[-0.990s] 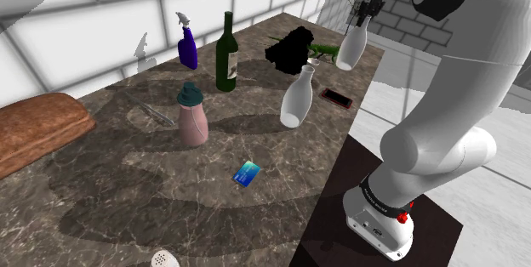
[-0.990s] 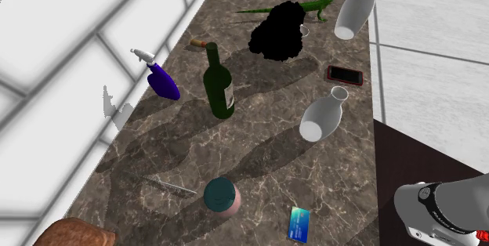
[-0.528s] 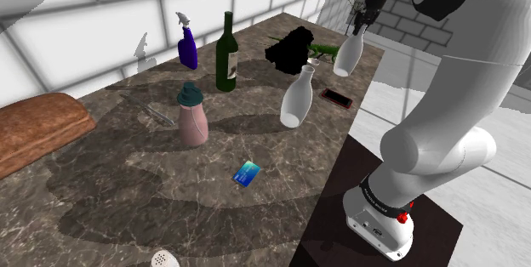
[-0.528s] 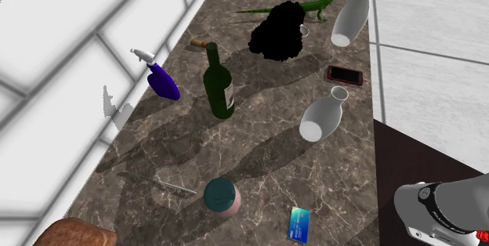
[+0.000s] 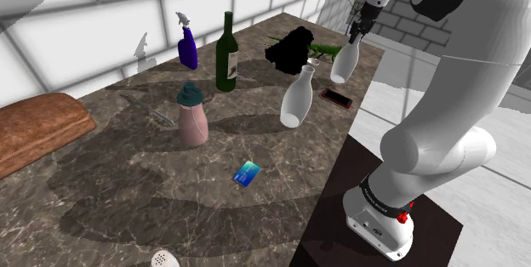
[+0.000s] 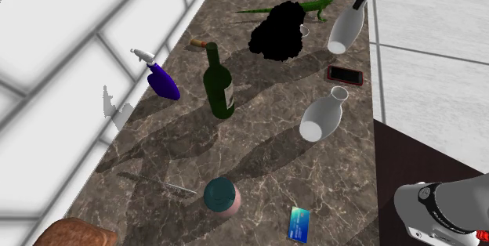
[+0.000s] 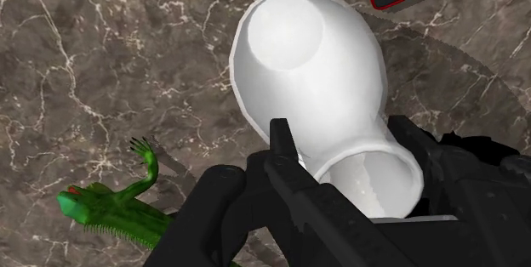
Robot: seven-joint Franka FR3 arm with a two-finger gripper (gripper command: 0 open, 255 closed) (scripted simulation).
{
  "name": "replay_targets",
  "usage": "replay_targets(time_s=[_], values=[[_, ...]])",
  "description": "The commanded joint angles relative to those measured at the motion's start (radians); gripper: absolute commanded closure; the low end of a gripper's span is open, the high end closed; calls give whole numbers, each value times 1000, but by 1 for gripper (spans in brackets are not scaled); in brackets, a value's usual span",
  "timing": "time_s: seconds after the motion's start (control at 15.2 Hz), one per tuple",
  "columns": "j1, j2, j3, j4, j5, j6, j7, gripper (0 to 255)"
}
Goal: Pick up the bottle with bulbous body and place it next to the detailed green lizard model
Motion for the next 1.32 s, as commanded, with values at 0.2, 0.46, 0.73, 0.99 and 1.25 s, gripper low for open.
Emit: replay_targets(time_s=[0.2, 0.46, 0.73, 0.99, 1.25], values=[[1, 8, 2, -18, 4, 27, -2, 255], [1, 8, 2, -18, 4, 27, -2, 255], [1, 8, 2, -18, 4, 27, -2, 0], [0, -8, -2, 25, -4, -32, 3, 0], [-2, -19, -4, 71, -9, -87, 7, 0]])
